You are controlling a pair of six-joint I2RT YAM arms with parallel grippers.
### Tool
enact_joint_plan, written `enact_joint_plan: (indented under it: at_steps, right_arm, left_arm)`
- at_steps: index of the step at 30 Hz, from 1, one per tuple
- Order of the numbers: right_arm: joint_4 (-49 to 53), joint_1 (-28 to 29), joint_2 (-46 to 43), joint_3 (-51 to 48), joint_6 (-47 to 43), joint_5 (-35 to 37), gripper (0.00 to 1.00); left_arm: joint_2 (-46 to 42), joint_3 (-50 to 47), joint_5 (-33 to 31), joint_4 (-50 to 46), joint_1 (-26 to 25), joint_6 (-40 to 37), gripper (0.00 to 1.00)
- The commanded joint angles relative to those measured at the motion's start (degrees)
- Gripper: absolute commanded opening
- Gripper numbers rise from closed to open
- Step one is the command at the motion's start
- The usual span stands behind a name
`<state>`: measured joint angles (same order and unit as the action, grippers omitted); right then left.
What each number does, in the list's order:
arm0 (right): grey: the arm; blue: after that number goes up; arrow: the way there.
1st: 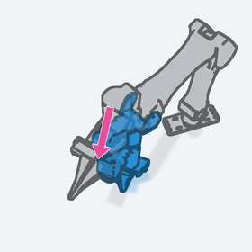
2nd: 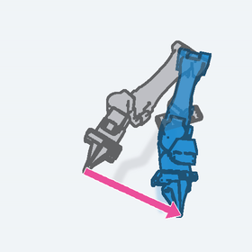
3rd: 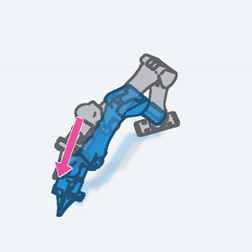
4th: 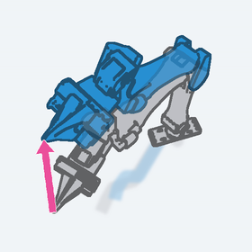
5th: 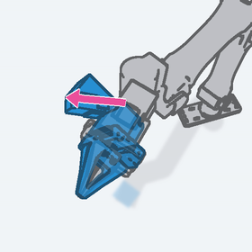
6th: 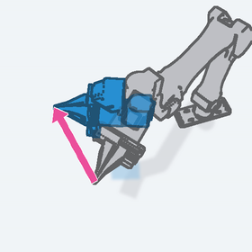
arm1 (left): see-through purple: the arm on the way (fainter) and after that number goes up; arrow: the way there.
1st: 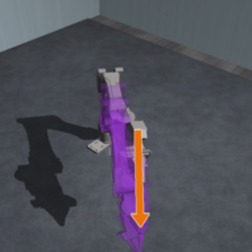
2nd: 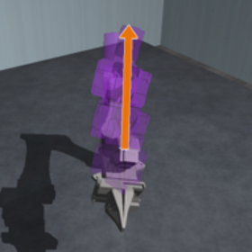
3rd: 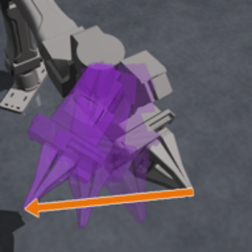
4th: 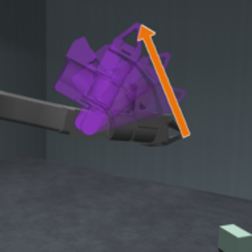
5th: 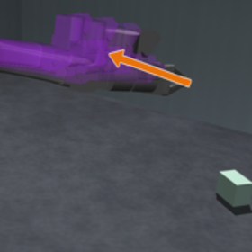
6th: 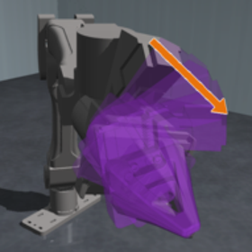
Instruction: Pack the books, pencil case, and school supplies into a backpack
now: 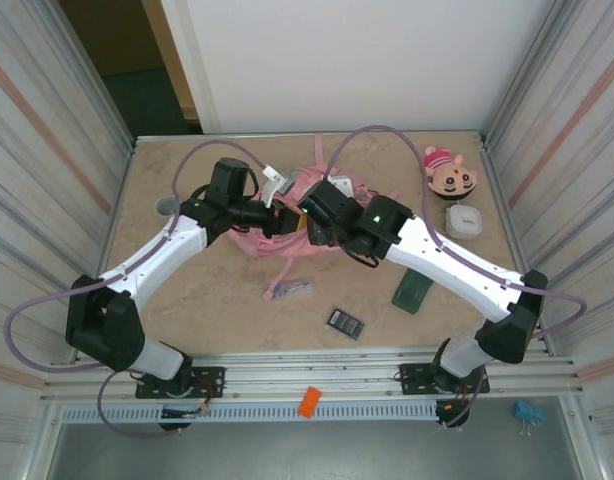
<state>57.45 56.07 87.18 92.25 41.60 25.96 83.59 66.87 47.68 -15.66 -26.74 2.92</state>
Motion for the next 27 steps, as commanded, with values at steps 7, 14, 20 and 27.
enact_joint_plan:
  at_steps: [7,14,20,27]
  right_arm:
    - [0.0,-2.5,2.0,-0.2,-0.1,-1.9,0.47]
    - [4.5,-3.7,3.9,1.5,0.9,-2.1,0.34]
    - [7.4,-4.8,3.4,2.5,1.2,-1.5,0.15]
    - [8.7,-6.6,2.5,2.4,0.2,-3.0,0.08]
  left_arm:
    - [-0.3,2.9,4.7,3.4,0.1,3.3,0.00]
    - [0.3,3.8,4.5,2.6,0.1,2.6,0.00]
    - [0.3,4.2,4.0,1.3,0.2,1.3,0.00]
    - [-0.1,4.3,3.3,-0.6,0.4,-0.6,0.00]
